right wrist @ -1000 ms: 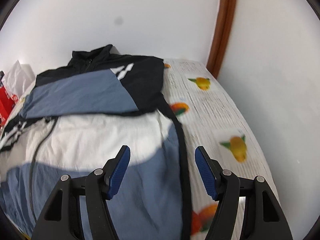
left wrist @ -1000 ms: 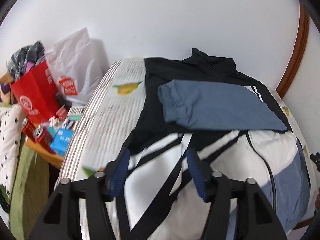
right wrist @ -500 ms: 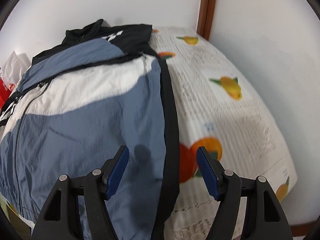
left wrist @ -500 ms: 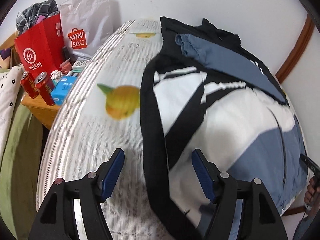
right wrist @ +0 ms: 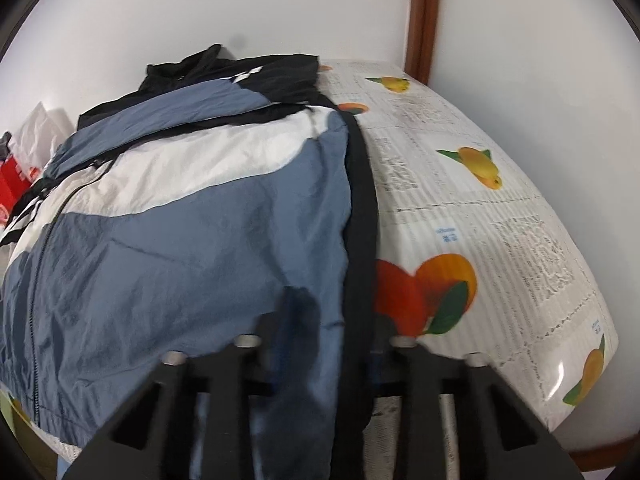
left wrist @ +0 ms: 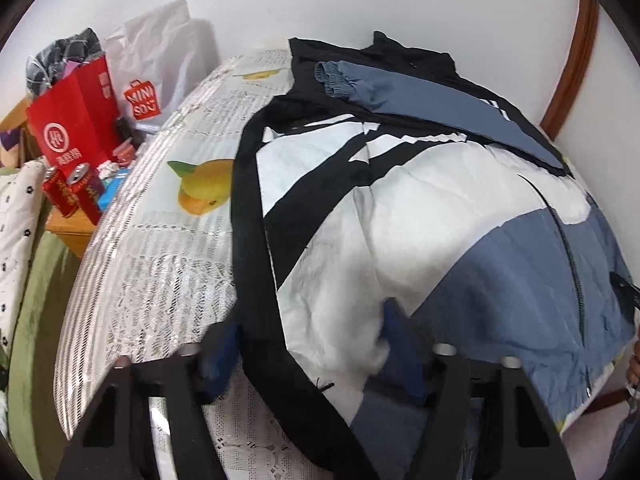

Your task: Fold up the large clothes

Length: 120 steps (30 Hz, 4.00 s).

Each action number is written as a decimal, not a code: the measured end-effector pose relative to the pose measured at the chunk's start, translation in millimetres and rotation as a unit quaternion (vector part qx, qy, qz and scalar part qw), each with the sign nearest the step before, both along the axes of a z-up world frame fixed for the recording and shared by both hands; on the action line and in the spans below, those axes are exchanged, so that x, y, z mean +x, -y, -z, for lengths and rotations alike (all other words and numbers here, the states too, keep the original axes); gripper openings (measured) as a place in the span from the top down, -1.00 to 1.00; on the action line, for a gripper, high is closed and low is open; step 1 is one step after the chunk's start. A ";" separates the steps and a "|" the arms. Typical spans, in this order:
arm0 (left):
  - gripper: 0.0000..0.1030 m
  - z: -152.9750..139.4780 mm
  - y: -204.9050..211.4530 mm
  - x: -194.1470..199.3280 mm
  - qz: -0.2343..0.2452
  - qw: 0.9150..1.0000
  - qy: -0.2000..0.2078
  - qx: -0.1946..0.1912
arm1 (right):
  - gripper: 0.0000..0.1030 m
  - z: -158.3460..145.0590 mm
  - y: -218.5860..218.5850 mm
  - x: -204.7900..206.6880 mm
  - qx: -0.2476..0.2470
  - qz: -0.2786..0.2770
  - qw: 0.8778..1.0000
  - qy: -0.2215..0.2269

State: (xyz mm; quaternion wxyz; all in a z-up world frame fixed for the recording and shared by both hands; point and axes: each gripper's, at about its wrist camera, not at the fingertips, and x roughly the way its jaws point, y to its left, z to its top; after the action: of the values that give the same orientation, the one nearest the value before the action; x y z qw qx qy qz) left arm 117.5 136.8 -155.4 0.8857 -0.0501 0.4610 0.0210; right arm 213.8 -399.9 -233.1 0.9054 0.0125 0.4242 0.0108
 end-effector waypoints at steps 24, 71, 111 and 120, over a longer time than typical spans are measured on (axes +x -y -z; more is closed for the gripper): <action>0.88 -120.9 -19.1 -27.4 0.029 0.987 0.140 -0.080 | 0.92 -129.3 29.5 -73.6 0.085 -0.027 0.984 0.153; 0.70 -51.7 -12.0 195.6 -0.033 0.999 0.041 -0.016 | 0.38 -55.3 -2.8 192.9 0.000 -0.009 0.999 0.031; 0.76 -9.6 -55.3 101.0 0.020 0.993 -0.021 -0.113 | 0.88 -30.1 45.8 108.4 0.052 -0.022 0.998 -0.025; 0.75 -11.7 -31.6 44.3 0.040 0.994 -0.034 -0.099 | 0.88 -32.5 62.9 57.2 0.041 -0.031 0.998 -0.022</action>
State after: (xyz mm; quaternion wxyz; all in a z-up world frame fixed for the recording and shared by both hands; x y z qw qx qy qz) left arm 161.8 168.4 -143.7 0.8604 -0.1181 0.4923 -0.0587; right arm 270.9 -462.7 -200.6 0.8937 0.0367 0.4437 0.0564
